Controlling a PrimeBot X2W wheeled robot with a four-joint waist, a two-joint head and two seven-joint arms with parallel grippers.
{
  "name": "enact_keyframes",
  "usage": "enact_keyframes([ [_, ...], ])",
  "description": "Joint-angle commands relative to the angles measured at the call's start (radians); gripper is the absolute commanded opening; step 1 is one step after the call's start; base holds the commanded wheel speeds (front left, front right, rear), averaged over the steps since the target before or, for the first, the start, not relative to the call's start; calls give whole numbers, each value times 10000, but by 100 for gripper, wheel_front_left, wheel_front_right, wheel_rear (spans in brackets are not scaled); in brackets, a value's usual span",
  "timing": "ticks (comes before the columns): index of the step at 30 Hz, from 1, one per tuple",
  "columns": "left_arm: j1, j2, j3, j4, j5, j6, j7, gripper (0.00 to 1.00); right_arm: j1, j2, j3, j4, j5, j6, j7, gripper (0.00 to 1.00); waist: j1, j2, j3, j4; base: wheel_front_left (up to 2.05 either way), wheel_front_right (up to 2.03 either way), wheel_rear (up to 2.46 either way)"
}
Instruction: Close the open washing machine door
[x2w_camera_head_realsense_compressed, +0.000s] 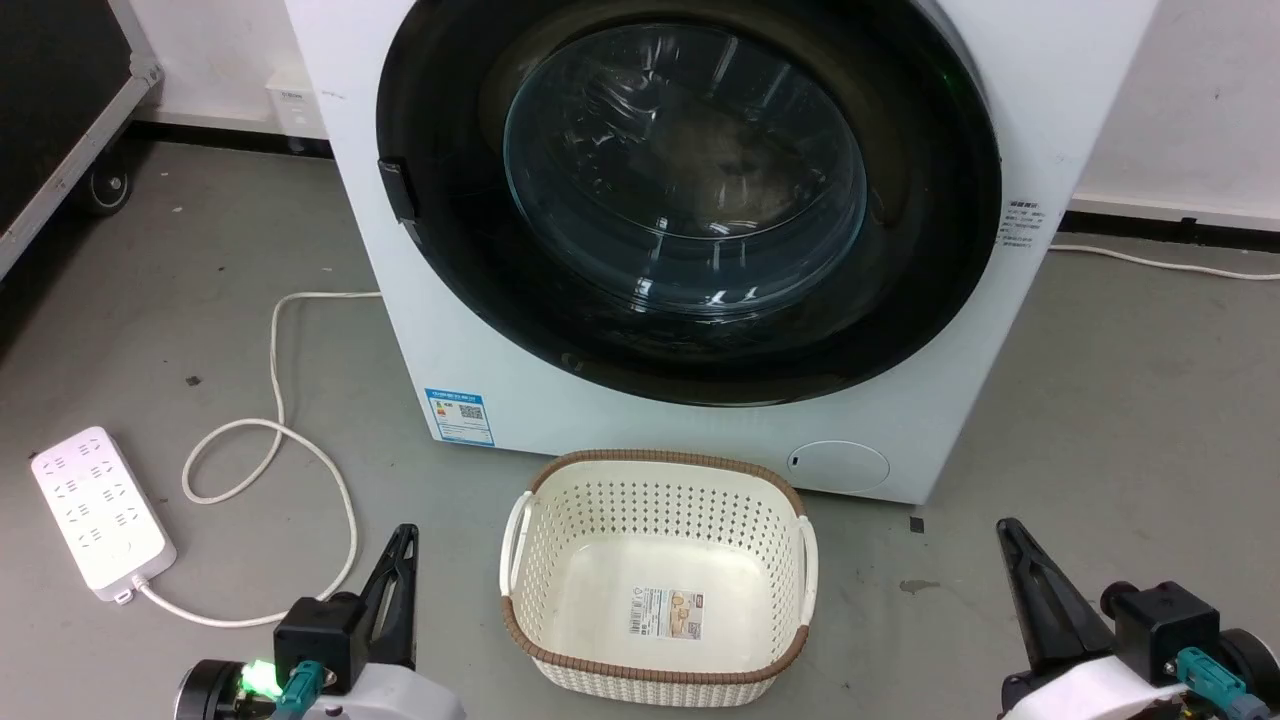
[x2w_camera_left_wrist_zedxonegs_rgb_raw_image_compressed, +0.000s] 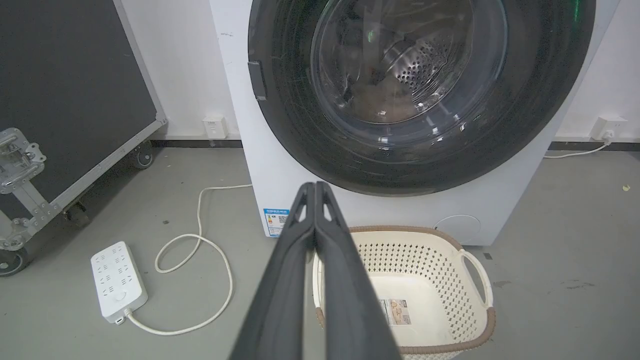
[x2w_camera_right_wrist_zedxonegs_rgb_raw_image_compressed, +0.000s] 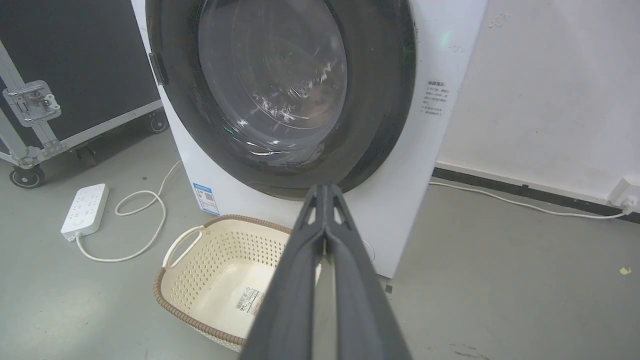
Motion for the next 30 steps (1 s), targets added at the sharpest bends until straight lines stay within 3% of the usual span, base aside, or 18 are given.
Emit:
enact_keyframes([
  [1,-162,-28,46,-75,95,47,39,0,-179,30,22,-78,-82,-5,41,0,0,0,2,1,0,0,0],
  [30,-291,-193,330,-347,274,150,673,0,-371,43,233,-262,-197,-7,675,0,-1,0,49,31,0,0,0],
])
